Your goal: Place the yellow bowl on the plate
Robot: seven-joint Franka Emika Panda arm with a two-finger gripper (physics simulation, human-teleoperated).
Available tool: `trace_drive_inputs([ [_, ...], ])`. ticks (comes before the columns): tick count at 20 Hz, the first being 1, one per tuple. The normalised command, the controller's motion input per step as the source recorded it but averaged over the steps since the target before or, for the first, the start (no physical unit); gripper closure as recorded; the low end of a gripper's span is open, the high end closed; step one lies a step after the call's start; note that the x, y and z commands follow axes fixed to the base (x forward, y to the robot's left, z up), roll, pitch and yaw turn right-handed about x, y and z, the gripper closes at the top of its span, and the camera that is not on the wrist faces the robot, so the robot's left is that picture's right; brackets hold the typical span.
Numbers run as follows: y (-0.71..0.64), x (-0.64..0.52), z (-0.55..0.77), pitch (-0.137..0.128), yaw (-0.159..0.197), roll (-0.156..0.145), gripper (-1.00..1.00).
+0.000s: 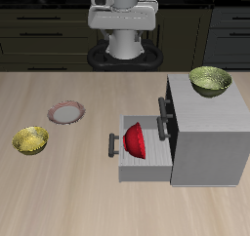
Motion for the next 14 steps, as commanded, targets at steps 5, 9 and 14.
trace_drive_inputs([
  [5, -0.33, 0.10, 0.09, -0.022, 0.000, -0.058, -1.00],
  [9, -0.41, 0.16, 0.16, -0.048, -0.054, 0.022, -1.00],
  [14, -0.35, 0.15, 0.10, -0.020, -0.021, -0.029, -1.00],
])
